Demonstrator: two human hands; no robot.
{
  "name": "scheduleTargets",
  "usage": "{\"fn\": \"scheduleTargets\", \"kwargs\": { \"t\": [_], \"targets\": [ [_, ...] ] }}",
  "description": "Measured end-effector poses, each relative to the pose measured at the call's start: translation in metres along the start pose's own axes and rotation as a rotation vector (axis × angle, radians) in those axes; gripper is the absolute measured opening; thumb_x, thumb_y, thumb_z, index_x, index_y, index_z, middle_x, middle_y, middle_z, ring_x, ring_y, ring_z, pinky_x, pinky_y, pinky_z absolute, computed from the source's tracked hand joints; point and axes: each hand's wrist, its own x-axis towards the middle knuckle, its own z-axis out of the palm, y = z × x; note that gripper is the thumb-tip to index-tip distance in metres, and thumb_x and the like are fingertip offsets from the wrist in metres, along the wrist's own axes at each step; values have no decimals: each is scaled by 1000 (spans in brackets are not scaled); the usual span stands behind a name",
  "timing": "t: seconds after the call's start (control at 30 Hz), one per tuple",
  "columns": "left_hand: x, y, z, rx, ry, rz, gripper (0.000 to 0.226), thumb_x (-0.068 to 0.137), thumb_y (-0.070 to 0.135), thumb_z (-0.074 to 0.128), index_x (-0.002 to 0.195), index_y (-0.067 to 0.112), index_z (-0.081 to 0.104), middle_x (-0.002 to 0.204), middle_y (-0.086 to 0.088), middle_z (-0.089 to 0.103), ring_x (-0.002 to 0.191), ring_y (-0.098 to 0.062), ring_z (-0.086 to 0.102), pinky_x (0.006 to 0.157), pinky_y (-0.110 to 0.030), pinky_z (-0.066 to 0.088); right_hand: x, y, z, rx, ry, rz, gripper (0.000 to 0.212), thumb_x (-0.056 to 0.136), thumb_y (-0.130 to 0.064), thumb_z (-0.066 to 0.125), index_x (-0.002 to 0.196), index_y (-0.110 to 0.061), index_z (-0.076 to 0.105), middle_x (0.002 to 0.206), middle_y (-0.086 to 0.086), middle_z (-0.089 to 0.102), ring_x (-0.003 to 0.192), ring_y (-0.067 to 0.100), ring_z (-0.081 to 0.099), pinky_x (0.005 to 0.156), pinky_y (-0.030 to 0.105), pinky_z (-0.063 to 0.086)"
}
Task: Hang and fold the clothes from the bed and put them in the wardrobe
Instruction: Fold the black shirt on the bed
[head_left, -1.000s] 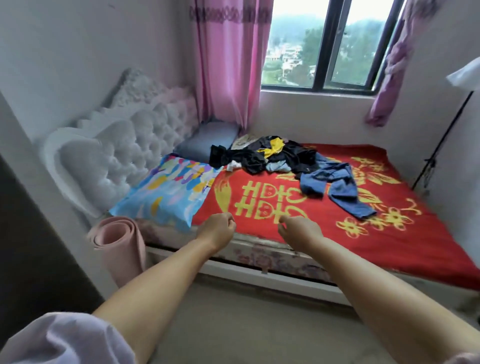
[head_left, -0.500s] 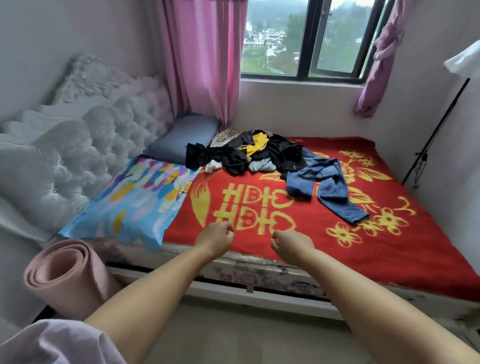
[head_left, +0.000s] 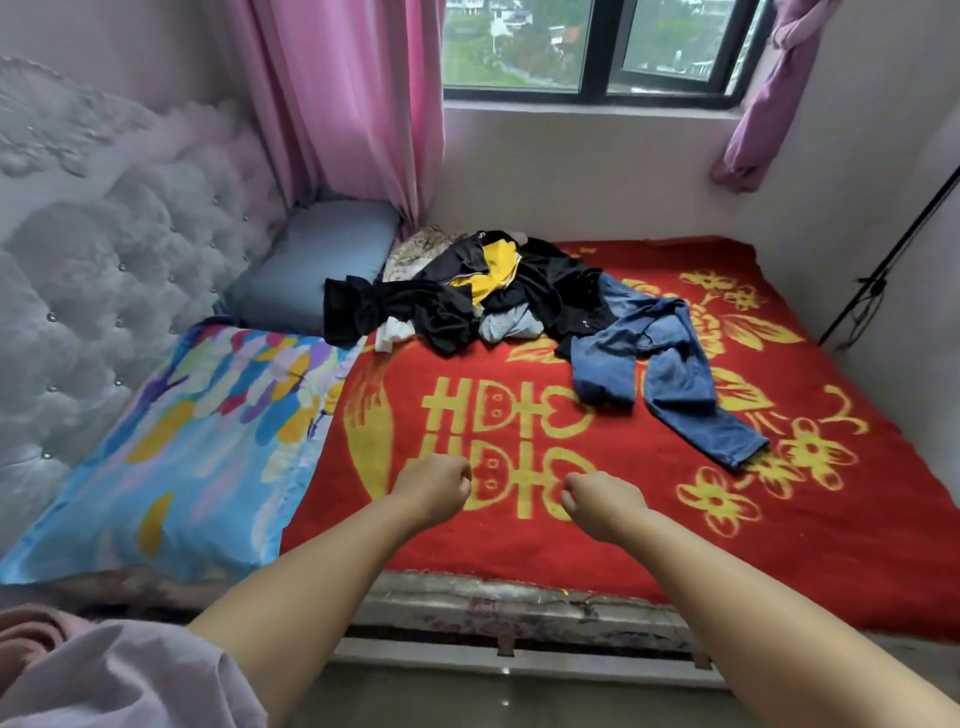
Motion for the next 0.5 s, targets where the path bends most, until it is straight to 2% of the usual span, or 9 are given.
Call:
{"fn": "scheduleTargets", "kwargs": {
  "t": [0.07,0.1,0.23,0.4,0.5],
  "targets": [
    [32,-3,2,6,-18,3,27,97,19,39,105,12,64,88,-2,64,60,-15,50,47,-26,32,33,12,-2,-1,-24,22,30,101,-34,32,103,-15,55,104,5,62,93,28,59,67,32,42],
    [49,-5,2,7,-21,0,27,97,19,38,105,12,64,86,-1,63,60,-14,50,48,-27,33,51,18,-5,-10,-36,33,31,101,-34,32,107,-15,56,107,4,62,96,28,59,68,32,41],
    [126,-19,-4,-11,-11,-54,29,95,19,38,107,15,64,102,-1,67,85,-22,62,67,-35,50,138,40,-15,-18,-46,32,27,100,-31,31,99,-16,54,108,5,63,96,28,60,69,31,40],
    [208,-46,8,38,-63,-105,30,95,19,37,110,16,63,109,-2,66,94,-24,61,70,-33,48,246,47,-7,13,-126,-19,30,100,-30,31,105,-13,55,106,6,63,95,29,60,73,33,45],
    [247,-67,31,57,-160,-129,30,96,20,36,111,12,61,110,-5,65,95,-26,61,75,-38,53,301,41,19,69,-176,-46,30,101,-30,30,104,-13,55,102,5,63,89,27,60,72,34,48]
  ]
}}
